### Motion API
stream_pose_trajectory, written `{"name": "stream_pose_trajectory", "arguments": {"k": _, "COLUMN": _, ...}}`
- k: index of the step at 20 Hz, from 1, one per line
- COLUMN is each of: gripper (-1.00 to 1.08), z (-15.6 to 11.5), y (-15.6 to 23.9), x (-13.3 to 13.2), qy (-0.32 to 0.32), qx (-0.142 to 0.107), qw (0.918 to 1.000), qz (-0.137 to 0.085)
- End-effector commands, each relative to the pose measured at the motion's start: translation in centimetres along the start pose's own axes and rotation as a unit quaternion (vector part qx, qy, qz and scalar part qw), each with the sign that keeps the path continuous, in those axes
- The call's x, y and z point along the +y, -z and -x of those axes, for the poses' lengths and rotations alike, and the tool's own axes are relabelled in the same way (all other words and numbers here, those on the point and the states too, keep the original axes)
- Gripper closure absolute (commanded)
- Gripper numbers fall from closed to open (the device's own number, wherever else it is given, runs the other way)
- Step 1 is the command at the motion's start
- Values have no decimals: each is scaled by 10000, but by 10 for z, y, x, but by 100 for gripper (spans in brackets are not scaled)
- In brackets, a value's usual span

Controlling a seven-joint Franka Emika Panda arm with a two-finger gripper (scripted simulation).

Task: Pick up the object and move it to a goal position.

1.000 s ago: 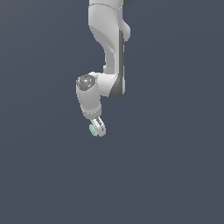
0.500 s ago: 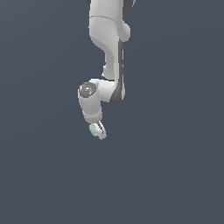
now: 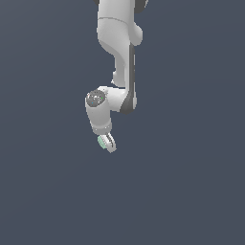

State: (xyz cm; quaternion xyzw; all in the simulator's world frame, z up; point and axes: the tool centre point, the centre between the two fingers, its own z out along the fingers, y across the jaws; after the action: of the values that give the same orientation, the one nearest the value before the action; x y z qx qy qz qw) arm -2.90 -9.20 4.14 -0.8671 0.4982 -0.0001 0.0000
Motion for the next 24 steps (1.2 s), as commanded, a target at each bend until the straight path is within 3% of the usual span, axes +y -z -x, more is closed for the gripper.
{"name": "stream_pose_trajectory", "arguments": {"k": 1, "gripper": 108, "z": 0, "y": 0, "x": 0, "qy": 0, "qx": 0, "qw": 10000, "qz": -1}}
{"name": "stream_pose_trajectory", "arguments": {"k": 11, "gripper": 108, "z": 23, "y": 27, "x": -32, "qy": -1, "qx": 1, "qw": 10000, "qz": 1}}
{"name": "stream_pose_trajectory", "arguments": {"k": 24, "gripper": 108, "z": 91, "y": 108, "x": -132, "qy": -5, "qx": 11, "qw": 10000, "qz": 7}}
